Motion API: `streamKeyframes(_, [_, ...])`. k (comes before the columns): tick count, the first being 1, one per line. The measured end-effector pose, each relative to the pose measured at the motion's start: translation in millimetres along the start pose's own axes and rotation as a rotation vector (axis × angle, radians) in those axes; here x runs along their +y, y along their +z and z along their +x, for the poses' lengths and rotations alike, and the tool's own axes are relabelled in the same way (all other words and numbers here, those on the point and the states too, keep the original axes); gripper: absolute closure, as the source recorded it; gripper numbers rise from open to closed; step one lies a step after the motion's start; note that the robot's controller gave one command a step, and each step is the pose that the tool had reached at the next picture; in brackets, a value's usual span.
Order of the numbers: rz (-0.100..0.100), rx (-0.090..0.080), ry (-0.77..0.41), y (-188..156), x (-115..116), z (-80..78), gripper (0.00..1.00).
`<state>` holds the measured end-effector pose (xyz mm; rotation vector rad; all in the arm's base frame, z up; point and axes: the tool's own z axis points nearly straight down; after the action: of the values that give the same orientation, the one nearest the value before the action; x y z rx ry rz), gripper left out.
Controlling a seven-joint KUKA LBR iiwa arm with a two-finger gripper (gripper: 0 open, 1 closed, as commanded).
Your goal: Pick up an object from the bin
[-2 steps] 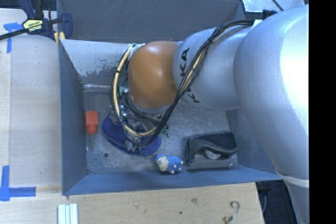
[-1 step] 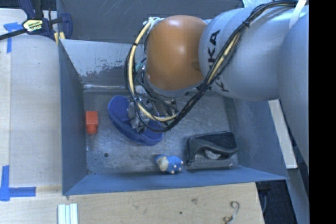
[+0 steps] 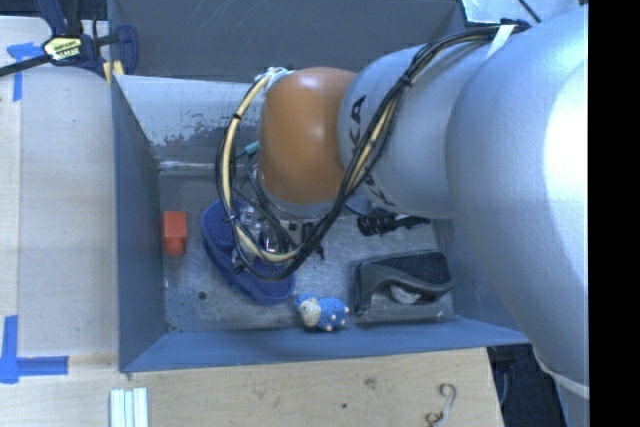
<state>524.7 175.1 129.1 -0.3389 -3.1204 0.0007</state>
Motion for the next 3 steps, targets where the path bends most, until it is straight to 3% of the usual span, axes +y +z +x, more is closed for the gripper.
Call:
streamKeyframes(1, [0.000,-0.002,0.004,1.2,1.8,4.9,1.00])
streamKeyframes(2, [-0.002,-0.006,0.008,-2.2,8.6,-1.5,1.00])
streamKeyframes(3, [0.000,-0.001,0.017,7.6,20.4,21.3,1.00])
